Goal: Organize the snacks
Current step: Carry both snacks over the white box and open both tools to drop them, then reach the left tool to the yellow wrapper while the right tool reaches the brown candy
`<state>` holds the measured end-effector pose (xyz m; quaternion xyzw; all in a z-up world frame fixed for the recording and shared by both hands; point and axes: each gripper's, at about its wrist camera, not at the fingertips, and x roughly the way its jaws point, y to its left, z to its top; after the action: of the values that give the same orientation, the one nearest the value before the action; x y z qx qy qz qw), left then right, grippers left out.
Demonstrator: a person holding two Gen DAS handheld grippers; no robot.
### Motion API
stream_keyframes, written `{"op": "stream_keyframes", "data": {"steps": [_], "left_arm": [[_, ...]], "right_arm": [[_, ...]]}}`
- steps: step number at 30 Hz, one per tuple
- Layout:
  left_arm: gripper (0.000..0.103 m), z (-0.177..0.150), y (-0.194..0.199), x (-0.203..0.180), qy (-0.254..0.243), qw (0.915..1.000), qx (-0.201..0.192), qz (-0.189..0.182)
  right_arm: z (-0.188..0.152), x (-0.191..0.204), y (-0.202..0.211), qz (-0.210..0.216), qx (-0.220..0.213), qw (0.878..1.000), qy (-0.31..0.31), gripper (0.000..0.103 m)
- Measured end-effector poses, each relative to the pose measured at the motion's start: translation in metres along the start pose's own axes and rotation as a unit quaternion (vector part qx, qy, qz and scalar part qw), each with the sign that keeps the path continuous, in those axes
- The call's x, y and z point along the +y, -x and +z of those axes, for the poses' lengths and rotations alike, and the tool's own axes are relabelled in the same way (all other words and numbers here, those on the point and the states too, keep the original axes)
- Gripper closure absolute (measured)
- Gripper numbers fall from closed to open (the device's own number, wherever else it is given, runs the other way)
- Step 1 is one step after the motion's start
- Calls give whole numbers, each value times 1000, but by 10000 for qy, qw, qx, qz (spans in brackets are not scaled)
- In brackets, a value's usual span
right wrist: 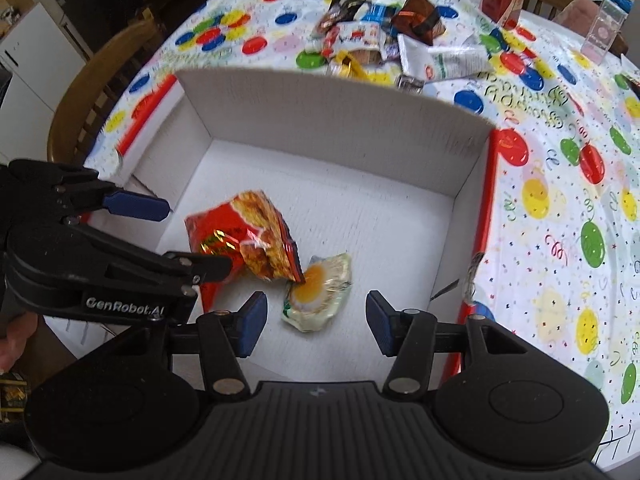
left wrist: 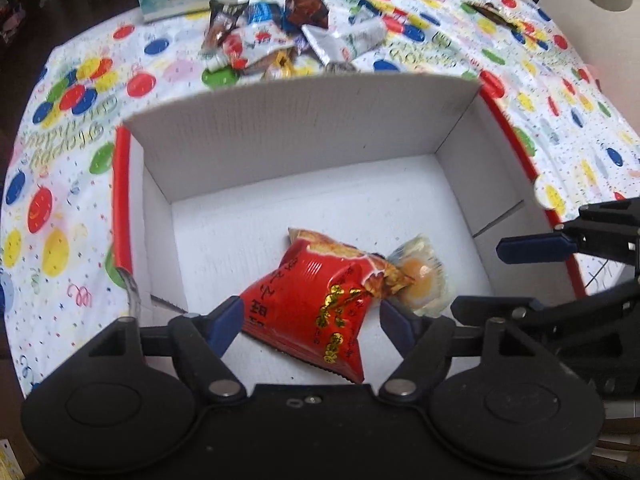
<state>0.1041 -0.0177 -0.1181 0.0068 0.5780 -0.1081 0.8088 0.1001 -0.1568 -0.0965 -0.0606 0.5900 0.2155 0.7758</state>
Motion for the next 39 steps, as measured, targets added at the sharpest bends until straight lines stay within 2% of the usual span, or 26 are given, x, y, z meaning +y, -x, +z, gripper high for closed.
{"op": "stream_keyframes", "data": {"steps": [15,16,18,24,25,28,39], "left_arm": [[21,18,64,-5,-148,9956,-924,-97],[20,20,67,-5,-162,9950,-984,-99],[19,25,74,-6,-189,9937,-1100,-75],[15,46,87,-7,-191,9901,-1393,-27],[14,49,88,-8,-188,9895,-1436,-13],[9,59,91,-8,-176,9876,-1561,52],[1,101,81,-5,140,9836,-1768,324]], "right_arm": [[21,-12,70,117,-831,9964,-152,49],[23,-14,74,113,-879,9959,-164,48],[29,-18,82,91,-1007,9947,-193,37],[50,-33,100,23,-1309,9910,-271,36],[54,-35,102,17,-1347,9904,-293,36],[67,-45,105,43,-1453,9884,-429,26],[117,-80,83,305,-1350,9866,-860,22]]}}
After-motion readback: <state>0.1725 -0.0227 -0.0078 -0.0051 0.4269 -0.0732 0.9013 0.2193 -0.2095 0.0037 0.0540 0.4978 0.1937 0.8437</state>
